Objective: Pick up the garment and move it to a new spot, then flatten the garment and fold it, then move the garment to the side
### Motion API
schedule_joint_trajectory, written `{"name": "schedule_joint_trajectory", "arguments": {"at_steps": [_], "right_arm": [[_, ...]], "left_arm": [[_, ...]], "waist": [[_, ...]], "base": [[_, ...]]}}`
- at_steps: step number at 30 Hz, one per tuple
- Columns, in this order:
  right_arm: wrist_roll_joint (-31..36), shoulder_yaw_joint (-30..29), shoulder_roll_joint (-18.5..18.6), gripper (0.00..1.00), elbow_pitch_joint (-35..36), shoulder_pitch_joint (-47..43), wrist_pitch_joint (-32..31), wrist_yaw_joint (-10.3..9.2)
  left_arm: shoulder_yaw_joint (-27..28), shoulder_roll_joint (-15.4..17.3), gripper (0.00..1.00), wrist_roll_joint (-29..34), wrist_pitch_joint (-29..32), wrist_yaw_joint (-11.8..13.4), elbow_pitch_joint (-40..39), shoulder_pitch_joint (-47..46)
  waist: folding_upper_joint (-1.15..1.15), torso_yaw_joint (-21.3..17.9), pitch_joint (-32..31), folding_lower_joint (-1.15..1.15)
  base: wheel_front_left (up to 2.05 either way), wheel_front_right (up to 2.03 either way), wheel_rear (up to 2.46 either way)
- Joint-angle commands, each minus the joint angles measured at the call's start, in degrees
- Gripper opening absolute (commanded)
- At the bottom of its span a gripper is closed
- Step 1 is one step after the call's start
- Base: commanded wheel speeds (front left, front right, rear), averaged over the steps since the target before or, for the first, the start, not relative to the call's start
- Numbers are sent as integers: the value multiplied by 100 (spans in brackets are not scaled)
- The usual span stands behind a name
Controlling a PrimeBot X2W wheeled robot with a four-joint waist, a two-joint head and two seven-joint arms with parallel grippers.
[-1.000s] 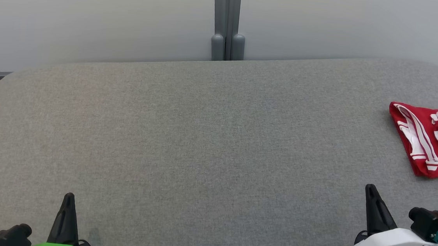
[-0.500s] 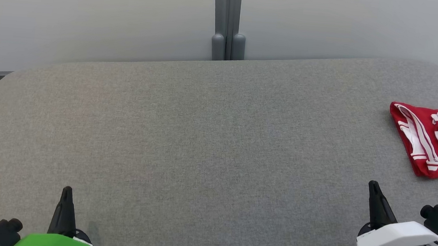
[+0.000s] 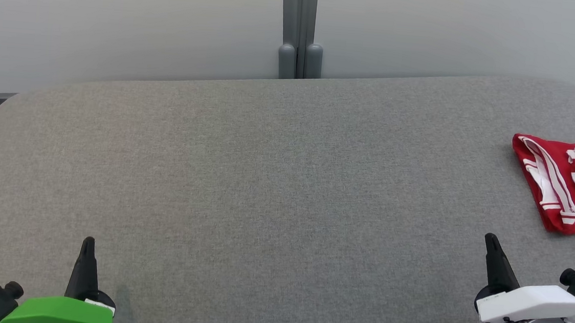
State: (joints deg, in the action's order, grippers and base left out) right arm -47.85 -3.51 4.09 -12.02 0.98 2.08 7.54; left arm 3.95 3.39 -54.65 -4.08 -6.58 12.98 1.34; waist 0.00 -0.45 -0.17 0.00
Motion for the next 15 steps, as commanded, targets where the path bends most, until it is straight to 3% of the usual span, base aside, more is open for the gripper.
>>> {"name": "schedule_joint_trajectory", "arguments": {"at_steps": [1,15], "right_arm": [[-195,-36,9,0,43,156,-39,-3],[-1187,-101,-23,0,-12,252,-232,-4]], "left_arm": [[44,22,0,-180,43,-28,-54,-182],[96,6,0,-1010,283,-46,-18,-324]], "waist": [[0,1,0,0],[0,9,7,0]], "base": [[0,0,0],[0,0,0]]}}
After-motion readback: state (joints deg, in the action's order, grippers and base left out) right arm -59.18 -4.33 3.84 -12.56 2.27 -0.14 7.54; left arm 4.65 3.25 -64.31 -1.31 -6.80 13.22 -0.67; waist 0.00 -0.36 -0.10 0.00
